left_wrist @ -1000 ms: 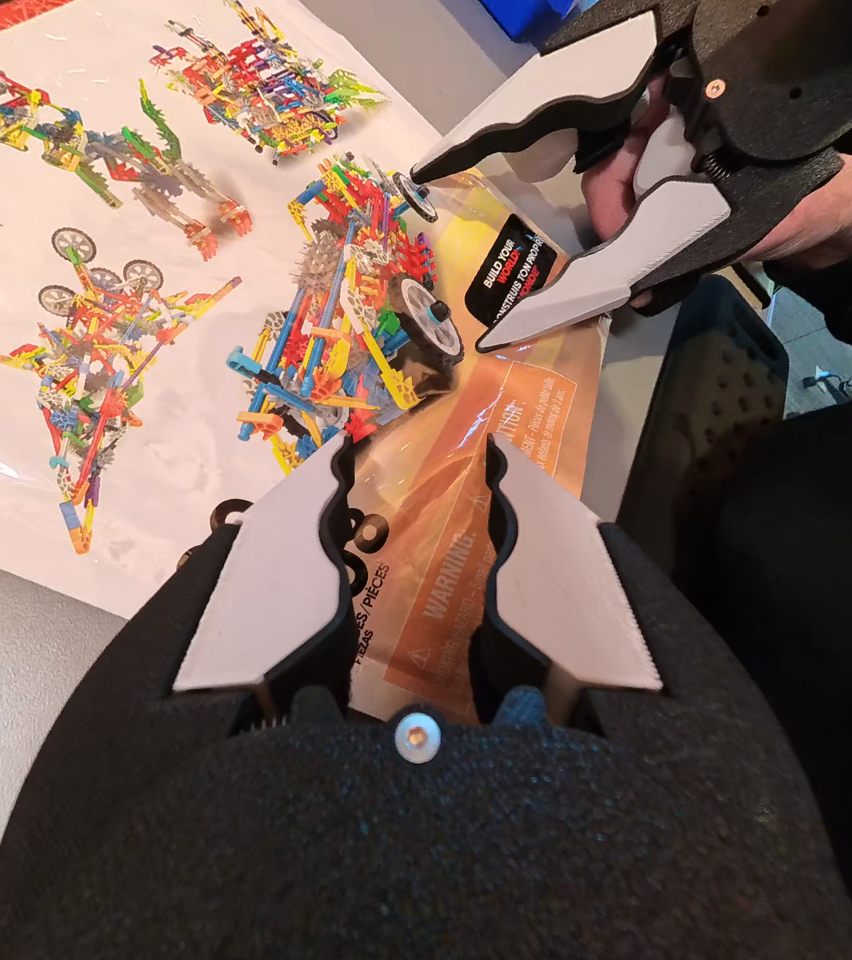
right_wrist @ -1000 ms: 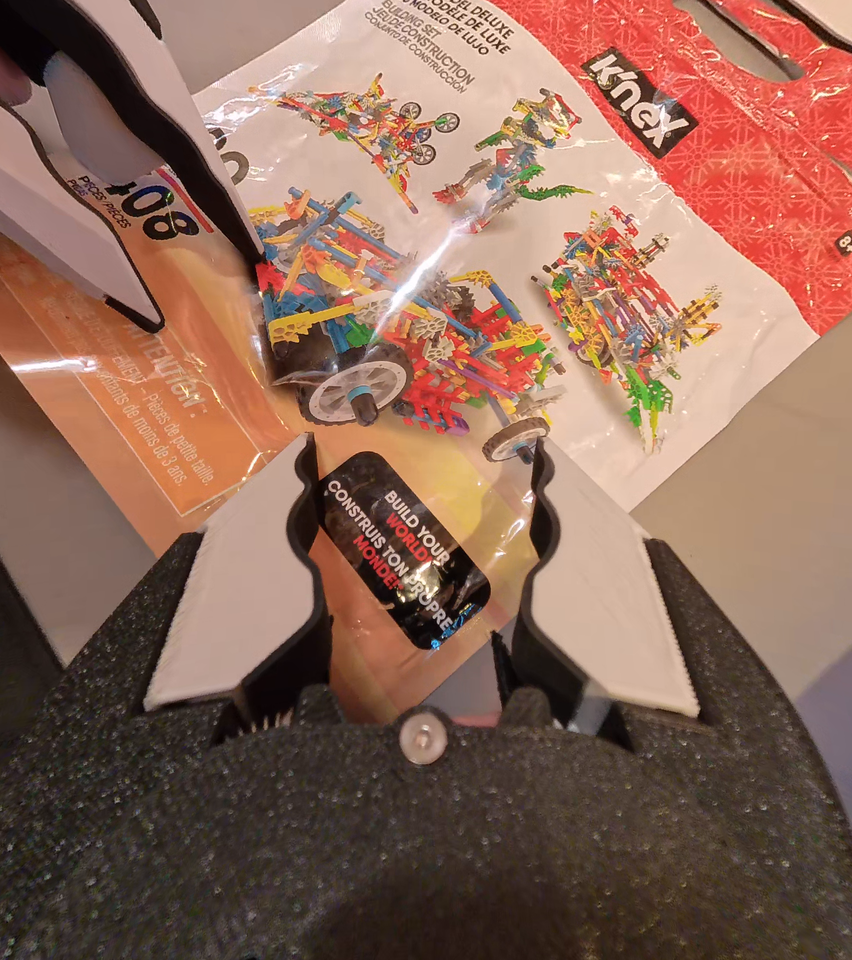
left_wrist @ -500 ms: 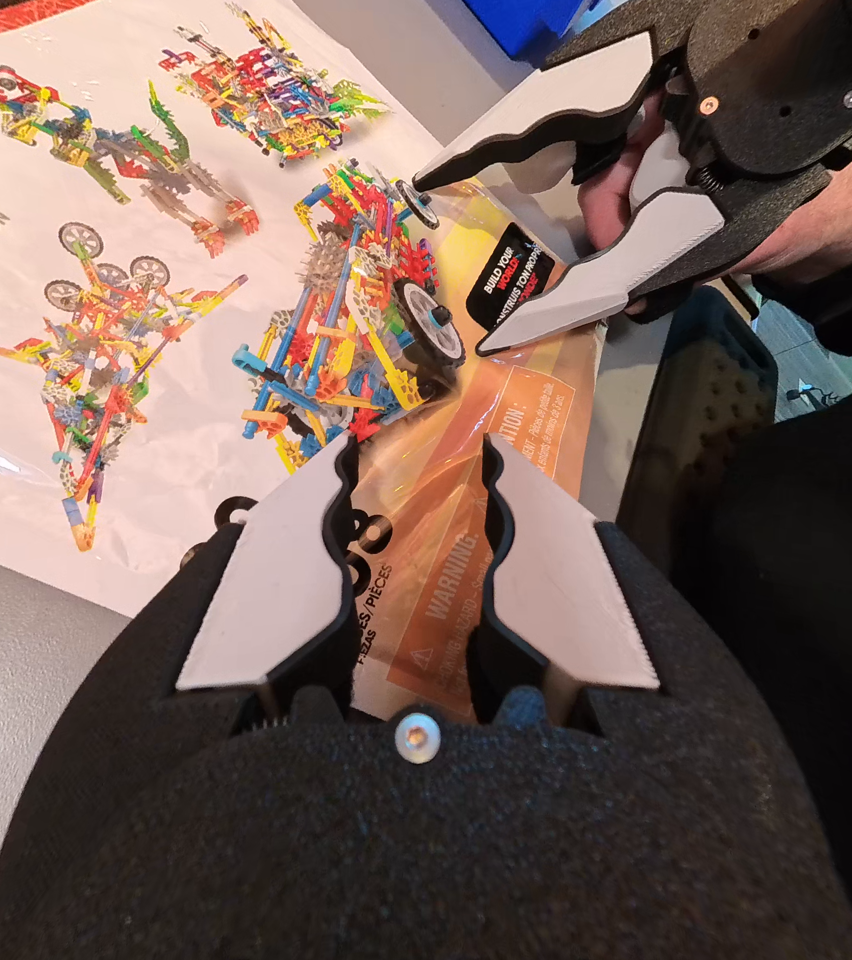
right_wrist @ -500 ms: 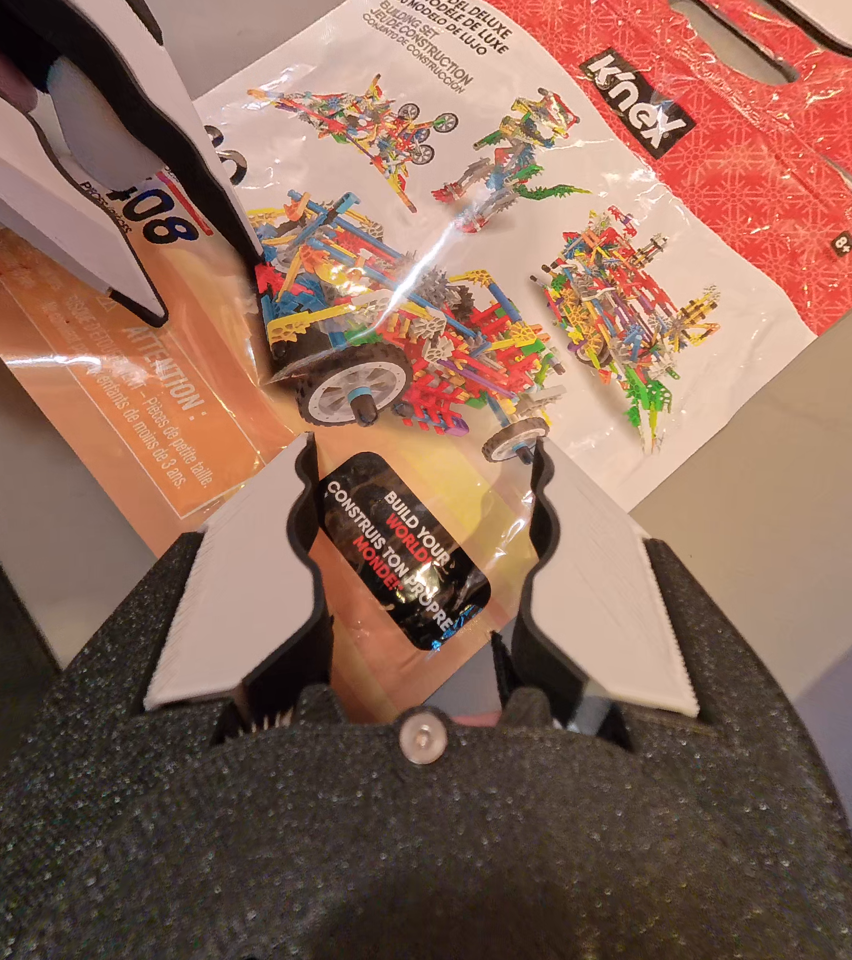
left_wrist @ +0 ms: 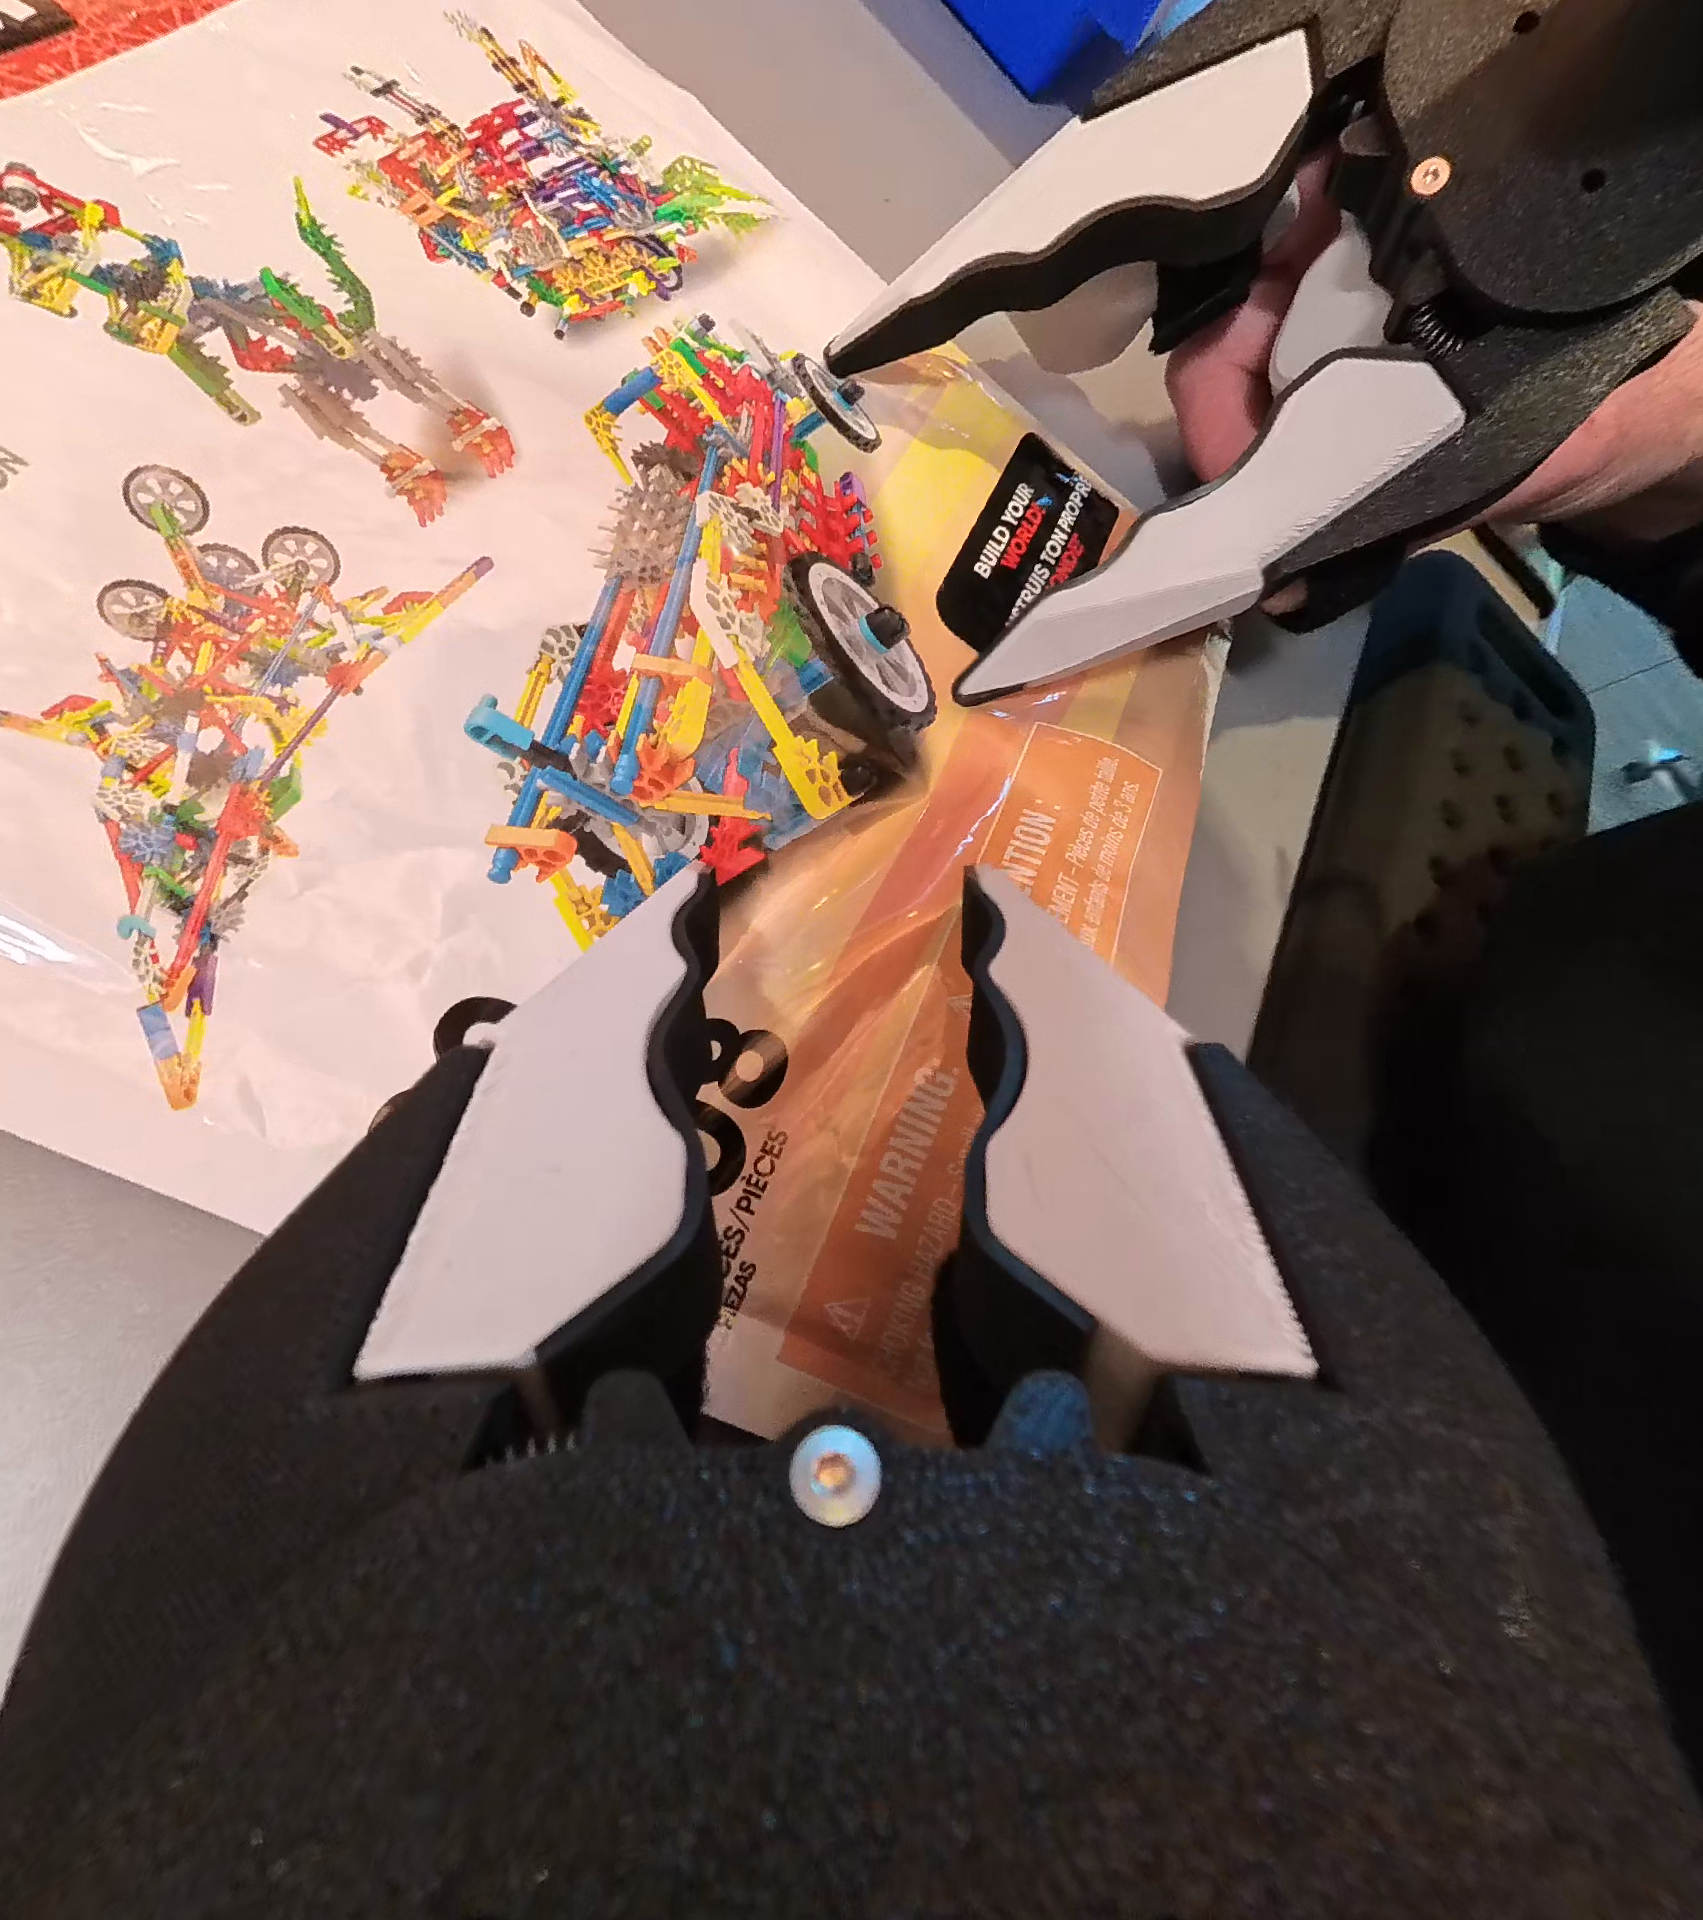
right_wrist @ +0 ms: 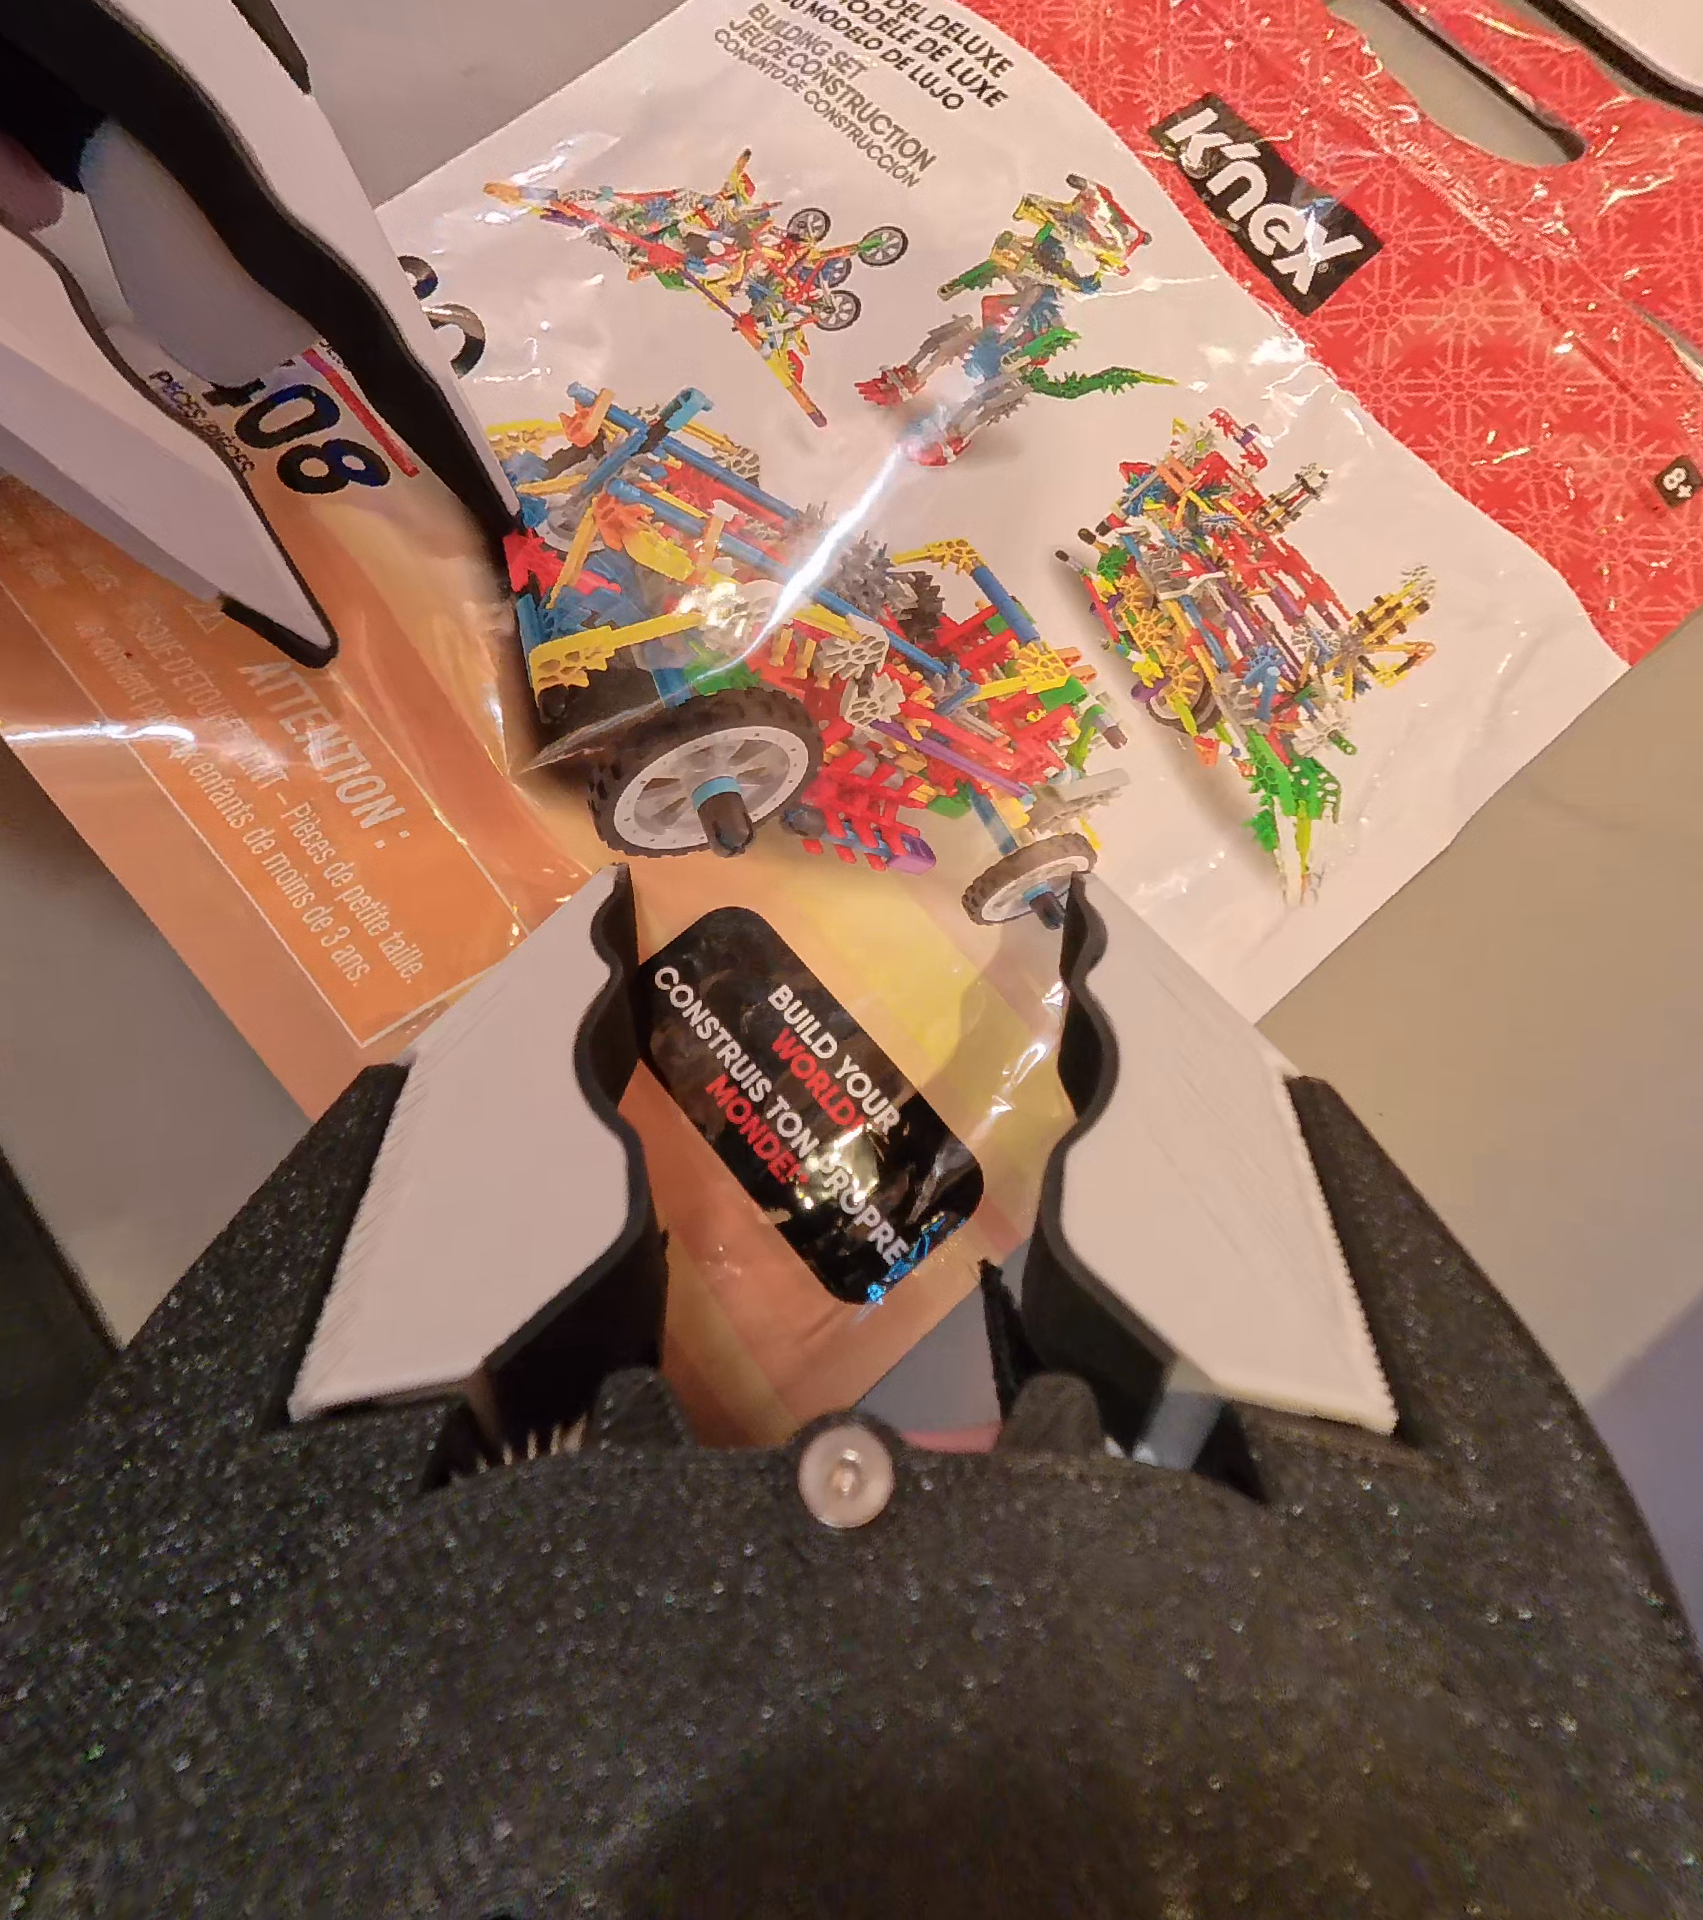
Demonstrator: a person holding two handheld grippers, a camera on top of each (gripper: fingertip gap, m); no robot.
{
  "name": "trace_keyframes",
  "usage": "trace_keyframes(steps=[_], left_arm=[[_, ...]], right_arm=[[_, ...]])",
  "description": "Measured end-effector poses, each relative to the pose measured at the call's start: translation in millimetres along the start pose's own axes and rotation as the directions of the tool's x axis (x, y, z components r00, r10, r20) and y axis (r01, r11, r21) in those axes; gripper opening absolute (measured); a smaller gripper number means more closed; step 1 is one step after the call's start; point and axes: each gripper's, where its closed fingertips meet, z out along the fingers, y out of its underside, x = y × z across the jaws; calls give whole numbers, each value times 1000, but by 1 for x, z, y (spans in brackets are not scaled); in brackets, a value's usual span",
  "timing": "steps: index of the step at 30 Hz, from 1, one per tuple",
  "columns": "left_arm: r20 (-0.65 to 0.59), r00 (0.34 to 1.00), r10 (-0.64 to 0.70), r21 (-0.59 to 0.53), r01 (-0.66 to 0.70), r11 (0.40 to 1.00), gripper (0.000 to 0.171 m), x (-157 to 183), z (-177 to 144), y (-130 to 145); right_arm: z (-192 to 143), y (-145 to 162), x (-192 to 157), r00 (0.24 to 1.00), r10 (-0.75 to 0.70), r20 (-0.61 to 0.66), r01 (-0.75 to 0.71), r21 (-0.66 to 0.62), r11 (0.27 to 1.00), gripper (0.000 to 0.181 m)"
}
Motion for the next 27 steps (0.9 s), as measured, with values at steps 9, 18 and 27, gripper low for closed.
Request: trace_keyframes(steps=[9,18,27], left_arm=[[94,995,41,-36,-37,999,50,-19,-7,-1],[162,986,24,-45,-17,999,58,-33,-14,1],[272,962,31,16,-36,999,93,-35,-33,-5]], right_arm=[[11,-7,-8,999,28,-32,-29,-15,999,79],[26,-27,-6,999,19,-40,-22,-71,997,81],[3,-47,0,995,82,-64,-79,40,996,111]])
